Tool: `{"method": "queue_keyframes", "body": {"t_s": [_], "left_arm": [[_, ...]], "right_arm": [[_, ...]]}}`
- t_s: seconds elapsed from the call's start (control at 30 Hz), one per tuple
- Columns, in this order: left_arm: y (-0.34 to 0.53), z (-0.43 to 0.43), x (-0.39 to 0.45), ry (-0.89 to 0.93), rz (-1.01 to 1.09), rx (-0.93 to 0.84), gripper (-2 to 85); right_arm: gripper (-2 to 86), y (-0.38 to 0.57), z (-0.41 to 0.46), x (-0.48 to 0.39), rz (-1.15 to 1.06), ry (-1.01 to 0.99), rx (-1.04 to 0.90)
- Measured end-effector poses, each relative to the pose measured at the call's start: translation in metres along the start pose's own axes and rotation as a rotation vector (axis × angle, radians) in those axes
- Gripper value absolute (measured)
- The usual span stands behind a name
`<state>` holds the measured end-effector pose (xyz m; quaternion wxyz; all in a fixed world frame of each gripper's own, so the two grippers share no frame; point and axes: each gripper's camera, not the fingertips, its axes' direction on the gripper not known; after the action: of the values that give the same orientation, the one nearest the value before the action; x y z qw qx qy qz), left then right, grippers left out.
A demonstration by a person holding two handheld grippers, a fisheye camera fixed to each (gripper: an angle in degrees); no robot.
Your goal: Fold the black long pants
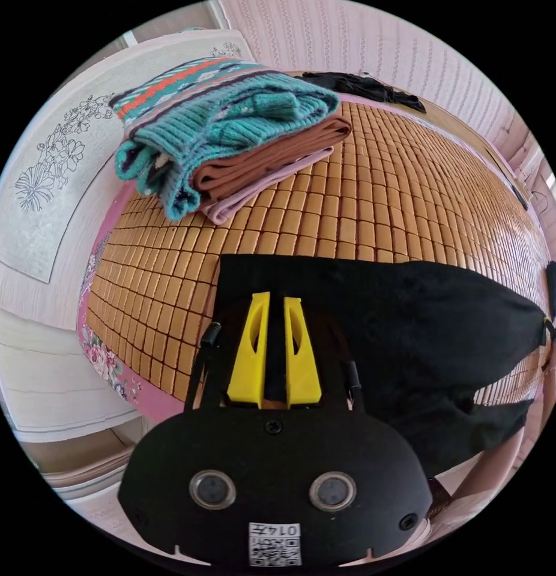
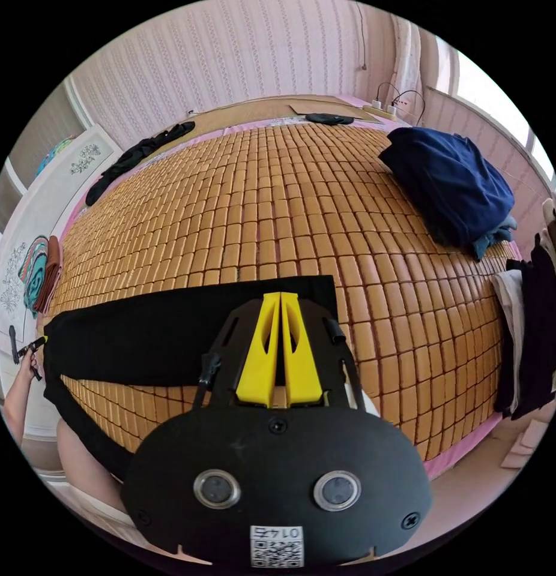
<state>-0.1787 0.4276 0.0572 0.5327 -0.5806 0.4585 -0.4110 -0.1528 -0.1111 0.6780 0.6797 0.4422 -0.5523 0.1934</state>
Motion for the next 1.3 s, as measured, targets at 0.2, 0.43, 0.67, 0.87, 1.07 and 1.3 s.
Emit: {"method": "queue_keyframes", "body": {"t_s": [0.2, 0.43, 0.67, 0.87, 1.07, 1.3], "left_arm": [[-0.013, 0.001, 0.024, -0.032, 0.064, 0.029, 1.7], [-0.032, 0.009, 0.057, -0.111, 0.025, 0.062, -0.1], [0.009, -0.056, 0.075, -0.019, 0.151, 0.226, 3.6], [0.112, -0.117, 0.162, 0.218, 0.485, 0.232, 5.5], [0.192, -0.104, 0.305, 0.456, 0.659, 0.164, 6.8], [0.215, -0.094, 0.417, 0.297, 0.750, 0.136, 8.0]], "right_arm": [[-0.4, -0.029, 0.011, 0.008, 0.009, 0.019, 0.028], [-0.3, -0.048, 0.017, 0.029, 0.082, -0.030, -0.011], [3.0, 0.012, -0.071, 0.068, -0.038, -0.126, 0.085], [11.0, 0.166, -0.120, 0.133, 0.068, -0.035, -0.048], [12.0, 0.231, -0.104, 0.175, 0.289, -0.221, -0.077], [3.4, 0.227, -0.086, 0.171, 0.167, -0.165, -0.044]]}}
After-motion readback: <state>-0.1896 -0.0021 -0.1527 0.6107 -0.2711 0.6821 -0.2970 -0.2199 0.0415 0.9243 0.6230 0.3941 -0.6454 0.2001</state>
